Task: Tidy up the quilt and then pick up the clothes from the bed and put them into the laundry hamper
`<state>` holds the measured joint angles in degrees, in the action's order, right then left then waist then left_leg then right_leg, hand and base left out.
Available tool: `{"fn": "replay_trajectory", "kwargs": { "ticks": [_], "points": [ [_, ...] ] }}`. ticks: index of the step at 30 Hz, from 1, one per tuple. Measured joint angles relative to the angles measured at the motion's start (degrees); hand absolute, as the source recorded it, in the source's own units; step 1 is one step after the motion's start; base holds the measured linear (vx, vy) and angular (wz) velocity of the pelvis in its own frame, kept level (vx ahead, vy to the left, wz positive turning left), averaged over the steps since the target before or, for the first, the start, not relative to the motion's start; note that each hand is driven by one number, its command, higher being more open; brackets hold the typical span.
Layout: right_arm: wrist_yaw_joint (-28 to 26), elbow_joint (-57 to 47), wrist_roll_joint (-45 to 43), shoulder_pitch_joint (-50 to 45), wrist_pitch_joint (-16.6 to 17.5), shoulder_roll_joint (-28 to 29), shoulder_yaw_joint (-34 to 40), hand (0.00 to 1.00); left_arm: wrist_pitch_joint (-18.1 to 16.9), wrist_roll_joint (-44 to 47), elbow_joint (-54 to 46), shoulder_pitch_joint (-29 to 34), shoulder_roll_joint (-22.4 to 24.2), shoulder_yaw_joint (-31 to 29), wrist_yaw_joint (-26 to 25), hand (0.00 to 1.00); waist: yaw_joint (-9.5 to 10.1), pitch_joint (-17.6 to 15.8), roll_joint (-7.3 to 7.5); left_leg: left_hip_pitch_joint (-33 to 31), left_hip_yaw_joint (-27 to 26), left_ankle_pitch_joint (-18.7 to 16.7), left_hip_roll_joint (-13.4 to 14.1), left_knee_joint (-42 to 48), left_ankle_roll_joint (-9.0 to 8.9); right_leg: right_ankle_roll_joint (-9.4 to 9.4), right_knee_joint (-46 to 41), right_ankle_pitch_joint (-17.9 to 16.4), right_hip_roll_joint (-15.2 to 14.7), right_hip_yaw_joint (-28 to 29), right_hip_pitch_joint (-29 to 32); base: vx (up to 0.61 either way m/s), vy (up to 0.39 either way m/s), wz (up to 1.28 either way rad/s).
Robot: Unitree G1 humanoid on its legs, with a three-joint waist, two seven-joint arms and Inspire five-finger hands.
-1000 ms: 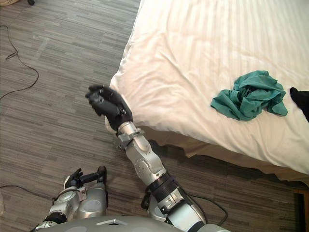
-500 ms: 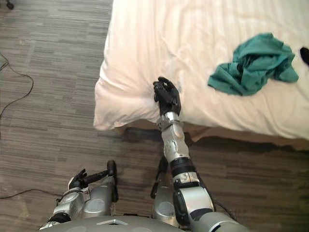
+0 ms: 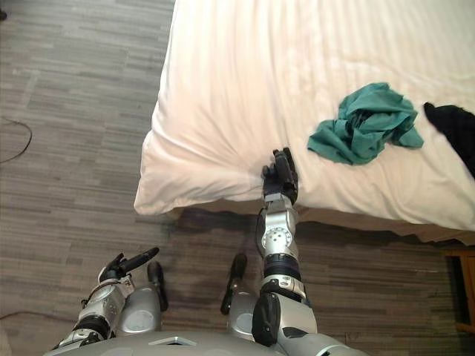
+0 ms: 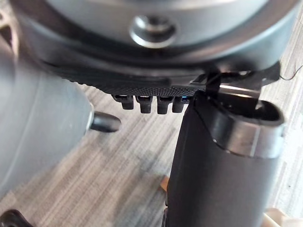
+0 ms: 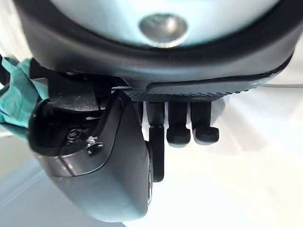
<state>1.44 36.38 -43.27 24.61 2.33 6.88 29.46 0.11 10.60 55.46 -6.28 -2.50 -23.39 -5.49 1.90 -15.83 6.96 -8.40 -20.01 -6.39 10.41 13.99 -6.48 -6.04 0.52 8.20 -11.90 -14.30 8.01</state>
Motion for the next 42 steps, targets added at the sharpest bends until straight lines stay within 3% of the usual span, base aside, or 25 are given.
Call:
{"fn": "replay_trajectory", "kwargs": {
  "ticks": [5, 10, 15, 17, 19, 20, 22, 24, 25, 27, 28, 29, 30, 31, 32, 33, 34, 36, 37, 38, 39, 40, 41, 42],
  "points": [
    [0.00, 3.89, 0.22, -0.57, -0.79, -0.20, 1.43, 1.00, 0.12, -0.10, -1.36, 1.23, 1.89, -0.20, 0.74, 1.00, -0.74, 2.92, -1.47, 3.03, -3.11, -2.23, 0.43, 0.92, -0.31, 0.18, 0.59, -0.09, 0.40, 0.86, -1.84, 0.06, 0.011, -0.28],
    [0.01, 7.28, 2.81, -1.01, -2.04, 0.15, 0.20, 1.00, 0.16, -2.17, -2.61, 4.44, 4.97, -1.97, 0.91, 1.00, -0.80, 5.62, -4.46, 8.61, -8.72, -5.24, 3.00, 1.94, -1.72, 0.67, 0.79, -0.40, 3.01, 4.82, -4.05, 0.04, -0.015, -0.58],
    [0.02, 9.17, 9.13, -2.09, -2.12, 0.14, -4.96, 1.00, 0.88, -2.31, -3.26, 7.27, 6.47, -1.57, 0.83, 1.00, -2.09, 5.93, -5.43, 13.12, -13.38, -7.92, 5.90, 4.70, -3.19, 0.51, -0.56, -1.83, 6.20, 10.34, -4.23, 0.03, -0.036, -0.64],
    [0.06, 9.57, 9.40, -2.89, -2.10, -0.05, -7.06, 1.00, 1.35, -2.26, -3.75, 7.51, 6.36, -0.36, 0.69, 1.00, -2.15, 5.91, -5.29, 11.57, -9.45, -9.03, 6.17, 9.72, -0.90, 0.67, -4.05, -3.13, 6.79, 13.68, -1.80, -0.01, -0.009, -0.82],
    [1.62, 9.30, 11.41, -4.99, -1.80, -0.30, -7.90, 1.00, 1.16, -2.24, -4.37, 7.81, 6.35, 0.75, 0.67, 1.00, -2.01, 5.91, -5.33, 8.71, 3.49, -10.54, 4.20, 16.27, 1.49, 0.45, -7.48, -4.03, 7.52, 18.36, 1.06, -0.04, 0.089, -1.14],
    [3.23, 8.41, 11.52, -8.21, -1.44, -0.45, -7.93, 1.00, 0.89, -2.02, -4.48, 8.11, 6.29, 1.76, 0.59, 1.00, -1.53, 5.95, -5.47, 8.65, 10.37, -12.08, 2.63, 17.68, 0.94, 0.49, -8.47, -4.51, 8.42, 21.15, 2.16, -0.05, 0.144, -1.25],
    [5.82, 8.59, 12.57, -13.08, -1.61, -2.37, -6.94, 1.00, 0.19, -2.01, -4.51, 8.45, 6.23, 3.28, 0.50, 1.00, -2.36, 6.05, -5.92, 9.19, 15.56, -14.99, 1.03, 17.26, 0.82, 0.21, -8.86, -4.66, 9.27, 22.83, 3.64, -0.04, 0.223, -0.82],
    [9.22, 8.49, 13.70, -20.19, -1.63, -3.88, -3.00, 1.00, 0.05, -2.07, -4.22, 7.71, 6.07, 5.38, 0.40, 1.00, -3.02, 5.91, -5.46, 11.75, 12.48, -16.87, -0.27, 12.26, 0.30, -1.83, -9.29, -2.89, 8.95, 24.79, 5.65, -0.03, 0.201, -0.58],
    [9.79, 8.47, 13.72, -21.99, -1.69, -4.32, -2.29, 1.00, 0.06, -2.15, -4.04, 7.85, 6.03, 5.69, 0.26, 1.00, -3.11, 5.89, -5.39, 13.00, 10.85, -17.17, -0.71, 10.19, 0.19, -1.92, -9.51, -2.39, 9.01, 25.57, 6.36, -0.07, 0.160, -1.09],
    [11.56, 7.76, 14.37, -26.18, -1.85, -5.14, -0.72, 1.00, 0.03, -2.88, -3.06, 7.96, 5.97, 6.41, -0.62, 1.00, -3.89, 5.77, -5.31, 17.03, 5.55, -16.95, -2.93, 3.38, 0.66, -0.91, -9.49, 0.81, 9.12, 24.84, 8.63, -0.10, 0.144, -1.22],
    [11.78, 6.91, 15.89, -27.56, -1.84, -5.42, -0.65, 1.00, 0.03, -3.69, -3.02, 7.83, 5.94, 6.80, -0.69, 1.00, -4.09, 5.51, -5.26, 18.14, 3.40, -16.57, -3.81, 2.29, 1.33, 0.71, -9.41, 2.66, 9.09, 22.39, 9.33, -0.11, 0.083, -1.31],
    [11.72, 5.31, 16.25, -29.08, -1.85, -5.26, -0.67, 1.00, -0.03, -4.61, -3.02, 7.34, 5.91, 6.80, -0.78, 1.00, -3.85, 4.89, -4.83, 19.40, 0.94, -15.88, -4.89, 1.88, 2.44, 4.85, -9.13, 5.83, 9.05, 18.24, 9.90, -0.25, 0.073, -1.69],
    [11.70, 4.78, 17.63, -29.64, -1.84, -4.50, -0.67, 1.00, -0.15, -4.59, -3.01, 7.43, 5.62, 6.79, -0.99, 1.00, -3.22, 4.79, -4.87, 20.04, -1.36, -14.60, -4.85, 0.98, 4.25, 12.01, -6.36, 8.71, 9.24, 11.98, 9.54, -0.23, 0.006, -1.45],
    [11.80, 4.28, 18.17, -30.06, -1.86, -4.07, -0.65, 1.00, -0.26, -4.62, -3.02, 7.15, 5.49, 6.84, -1.01, 1.00, -3.60, 4.49, -5.48, 20.25, -2.04, -14.41, -4.87, 0.22, 4.33, 14.78, -8.13, 6.16, 8.70, 6.99, 9.54, -0.27, -0.026, -1.06],
    [12.01, 3.82, 18.40, -30.51, -1.86, -3.62, -0.68, 1.00, -0.47, -4.69, -2.96, 5.98, 5.50, 7.30, -0.99, 1.00, -3.81, 4.09, -5.65, 21.21, -3.75, -14.48, -5.14, -1.56, 4.16, 13.91, -18.18, -2.77, 5.53, -2.25, 11.65, -0.15, -0.045, -0.56],
    [12.09, 3.90, 18.66, -31.59, -1.88, -3.02, -0.69, 1.00, -0.43, -4.88, -2.86, 5.79, 5.38, 8.07, -1.00, 1.00, -3.87, 3.88, -5.83, 22.05, -5.31, -14.20, -5.39, -2.00, 3.69, 13.88, -28.15, -8.88, 2.79, -5.14, 12.02, -0.12, -0.030, -0.51],
    [12.06, 3.95, 19.00, -32.12, -1.97, -3.03, -1.07, 1.00, -0.43, -5.24, -2.88, 6.13, 5.39, 8.36, -1.00, 1.00, -3.69, 3.90, -5.95, 22.79, -6.27, -14.20, -5.30, -1.78, 3.68, 13.28, -31.98, -11.60, 1.99, -5.39, 11.69, -0.06, -0.042, -0.65],
    [11.27, 3.86, 20.74, -33.02, -1.98, -2.79, -3.20, 1.00, 0.05, -6.66, -3.16, 8.89, 4.78, 9.11, -0.99, 1.00, -3.99, 4.43, -5.98, 23.06, -10.19, -14.24, -4.86, 0.17, 3.65, 9.82, -40.96, -19.97, -0.38, -4.02, 10.03, -0.03, -0.096, -0.70],
    [11.06, 4.11, 21.17, -33.06, -2.06, -2.81, -3.57, 1.00, 0.12, -6.74, -3.14, 8.99, 4.55, 9.21, -1.01, 1.00, -4.14, 4.43, -5.99, 23.06, -10.62, -14.31, -4.82, 0.64, 3.51, 9.43, -41.50, -21.15, -1.11, -3.94, 9.49, 0.04, -0.144, -0.66],
    [10.54, 4.62, 22.84, -33.39, -2.06, -2.90, -4.73, 1.00, 0.14, -6.69, -3.24, 8.93, 3.31, 9.41, -0.93, 1.00, -3.65, 4.55, -5.29, 22.19, -10.88, -14.33, -5.76, 2.25, 3.32, 7.78, -38.68, -21.87, 0.30, -3.81, 8.35, 0.03, -0.167, -0.94],
    [10.25, 6.27, 23.88, -32.21, -1.92, -3.40, -6.59, 1.00, 0.18, -6.79, -2.39, 9.05, 2.43, 9.40, -0.74, 1.00, -3.49, 4.24, -5.34, 19.10, -8.80, -14.38, -4.61, 5.94, 6.16, 7.58, -31.32, -20.36, 3.22, -1.07, 6.75, -0.02, -0.167, -1.21],
    [10.19, 7.94, 24.80, -31.12, -1.89, -3.95, -7.75, 1.00, 0.17, -6.83, -1.63, 9.11, 2.27, 9.53, -0.63, 1.00, -3.41, 4.60, -6.26, 17.22, -5.92, -14.84, -5.12, 4.32, 7.11, 7.32, -24.62, -16.51, 6.03, 0.72, 5.46, -0.13, -0.156, -1.63],
    [9.79, 9.46, 25.04, -28.97, -1.95, -4.87, -7.78, 1.00, -0.01, -6.94, -0.98, 9.86, 3.06, 10.24, -0.50, 1.00, -2.37, 5.39, -9.75, 14.96, -3.82, -10.74, -4.03, -3.54, 7.30, 8.25, -23.06, -15.39, 8.37, 0.44, 3.99, -0.16, -0.145, -1.43],
    [9.00, 10.20, 25.76, -29.50, -1.79, -4.90, -7.75, 1.00, -0.38, -6.98, -1.79, 10.13, 2.94, 11.75, -0.31, 1.00, -2.79, 5.64, -7.92, 14.18, -4.58, -5.19, -5.03, -3.96, 3.12, 5.63, -29.05, -19.62, 2.99, -0.03, 3.10, -0.09, -0.181, -1.46]
  ]
}}
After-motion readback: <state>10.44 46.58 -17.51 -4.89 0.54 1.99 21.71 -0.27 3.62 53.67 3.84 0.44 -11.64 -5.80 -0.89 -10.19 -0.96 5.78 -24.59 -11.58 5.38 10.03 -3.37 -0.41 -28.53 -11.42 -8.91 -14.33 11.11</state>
